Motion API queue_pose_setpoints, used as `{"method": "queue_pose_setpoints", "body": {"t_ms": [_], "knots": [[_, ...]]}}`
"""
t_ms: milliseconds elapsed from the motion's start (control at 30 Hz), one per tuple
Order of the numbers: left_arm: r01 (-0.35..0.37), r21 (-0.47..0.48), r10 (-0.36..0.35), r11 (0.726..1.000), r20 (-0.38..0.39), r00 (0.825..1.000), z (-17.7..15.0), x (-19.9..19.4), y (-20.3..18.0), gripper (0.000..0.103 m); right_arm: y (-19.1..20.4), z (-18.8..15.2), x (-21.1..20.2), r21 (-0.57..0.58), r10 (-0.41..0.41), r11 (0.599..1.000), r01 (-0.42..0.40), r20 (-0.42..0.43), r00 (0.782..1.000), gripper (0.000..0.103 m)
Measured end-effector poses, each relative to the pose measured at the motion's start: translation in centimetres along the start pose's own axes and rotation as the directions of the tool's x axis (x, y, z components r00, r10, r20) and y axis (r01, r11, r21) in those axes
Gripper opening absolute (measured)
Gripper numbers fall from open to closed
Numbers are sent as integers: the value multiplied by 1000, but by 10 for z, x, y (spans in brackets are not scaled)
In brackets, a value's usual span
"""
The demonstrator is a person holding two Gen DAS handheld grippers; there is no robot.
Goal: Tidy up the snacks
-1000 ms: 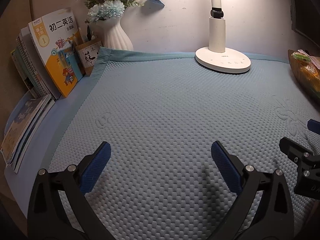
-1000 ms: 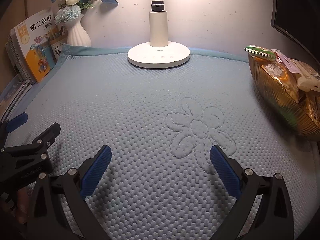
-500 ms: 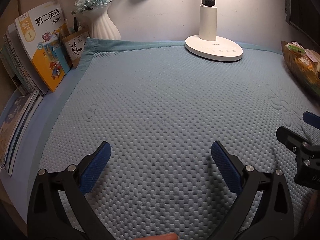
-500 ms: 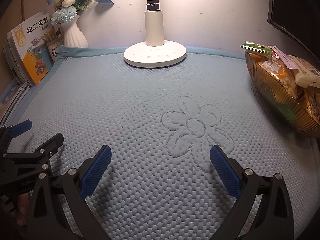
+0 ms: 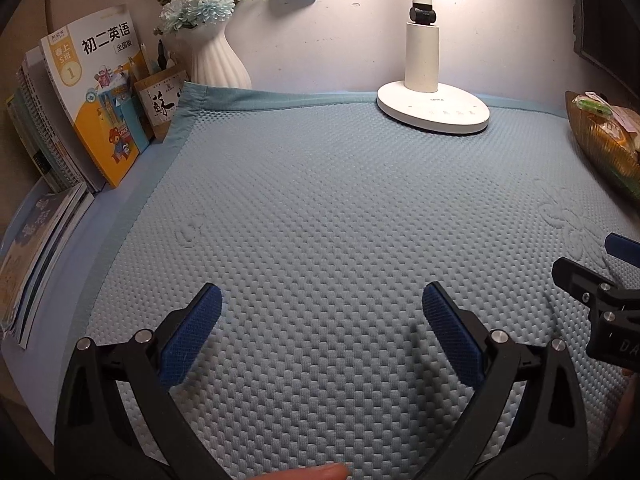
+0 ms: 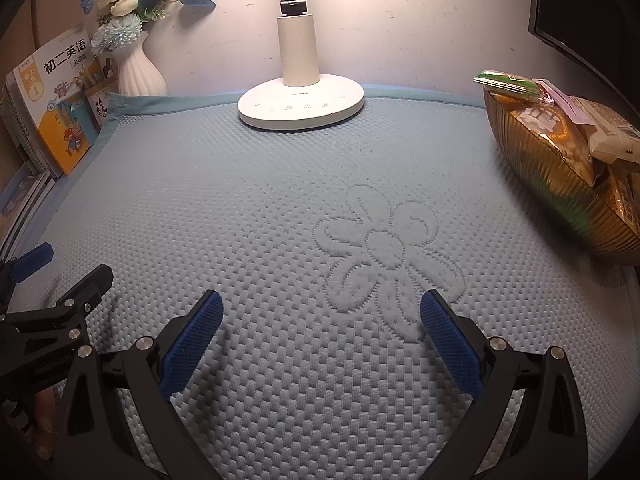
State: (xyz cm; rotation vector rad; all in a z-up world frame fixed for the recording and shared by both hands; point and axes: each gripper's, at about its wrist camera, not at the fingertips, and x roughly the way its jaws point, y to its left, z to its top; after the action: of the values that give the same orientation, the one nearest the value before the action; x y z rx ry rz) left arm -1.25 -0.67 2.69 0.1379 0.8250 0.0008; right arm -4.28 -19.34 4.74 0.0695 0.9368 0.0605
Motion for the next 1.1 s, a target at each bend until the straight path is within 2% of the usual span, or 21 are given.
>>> {"method": "queue_pose_setpoints", "body": {"t_ms": [633,1100], "knots": [[13,2,-13,1000,-35,999,1,7,1,100,-2,-1,7,11,-21,1000,21,-25,999,98],[-11,16,11,1000,-25,1000,0,4,-2,100,-4,-2,6,24,-13,1000,14,-27,1000,98]]}}
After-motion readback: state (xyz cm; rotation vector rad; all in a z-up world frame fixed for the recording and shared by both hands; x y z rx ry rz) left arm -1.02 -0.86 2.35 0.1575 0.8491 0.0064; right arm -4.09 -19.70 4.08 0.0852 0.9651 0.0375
